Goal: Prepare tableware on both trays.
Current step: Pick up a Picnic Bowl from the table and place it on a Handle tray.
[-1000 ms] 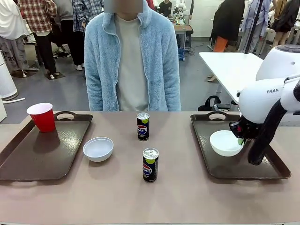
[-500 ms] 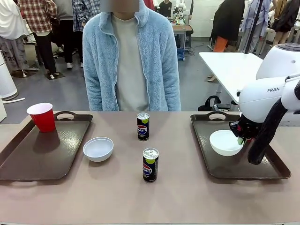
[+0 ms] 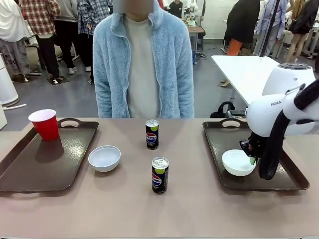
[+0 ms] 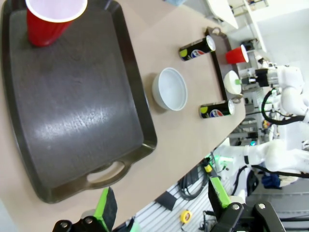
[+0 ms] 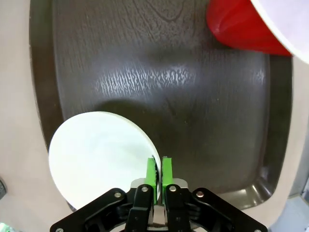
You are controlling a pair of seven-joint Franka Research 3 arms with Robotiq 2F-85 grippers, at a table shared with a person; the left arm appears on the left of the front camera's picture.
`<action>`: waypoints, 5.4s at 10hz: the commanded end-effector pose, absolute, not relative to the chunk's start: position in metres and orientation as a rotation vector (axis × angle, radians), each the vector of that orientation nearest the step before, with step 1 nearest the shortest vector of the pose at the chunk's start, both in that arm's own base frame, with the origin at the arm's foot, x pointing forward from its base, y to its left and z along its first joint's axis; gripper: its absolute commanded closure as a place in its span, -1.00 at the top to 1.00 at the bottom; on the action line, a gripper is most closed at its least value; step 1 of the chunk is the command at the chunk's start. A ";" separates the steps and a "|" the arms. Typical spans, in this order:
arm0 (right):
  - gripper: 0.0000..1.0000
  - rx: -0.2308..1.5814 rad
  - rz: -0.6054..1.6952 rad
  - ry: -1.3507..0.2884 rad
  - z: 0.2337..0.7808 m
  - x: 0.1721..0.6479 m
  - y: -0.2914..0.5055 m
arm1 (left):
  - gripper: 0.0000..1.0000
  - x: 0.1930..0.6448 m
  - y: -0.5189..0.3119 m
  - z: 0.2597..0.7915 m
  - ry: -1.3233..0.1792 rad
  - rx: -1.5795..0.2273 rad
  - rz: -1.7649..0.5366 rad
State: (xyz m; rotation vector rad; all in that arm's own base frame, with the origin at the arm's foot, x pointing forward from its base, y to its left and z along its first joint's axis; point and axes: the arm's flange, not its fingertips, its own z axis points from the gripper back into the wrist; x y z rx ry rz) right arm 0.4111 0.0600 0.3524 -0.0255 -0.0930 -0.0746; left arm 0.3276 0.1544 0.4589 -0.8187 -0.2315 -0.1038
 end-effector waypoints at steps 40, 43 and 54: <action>0.95 1.123 -0.402 0.003 0.395 0.444 -0.244 | 1.00 0.328 0.154 0.459 -0.232 -0.818 -0.104; 0.95 1.145 -0.389 -0.031 0.396 0.453 -0.250 | 1.00 0.321 0.085 0.519 -0.270 -0.486 -0.127; 0.95 1.145 -0.389 -0.031 0.396 0.453 -0.250 | 1.00 0.248 -0.004 0.518 -0.112 -0.034 -0.425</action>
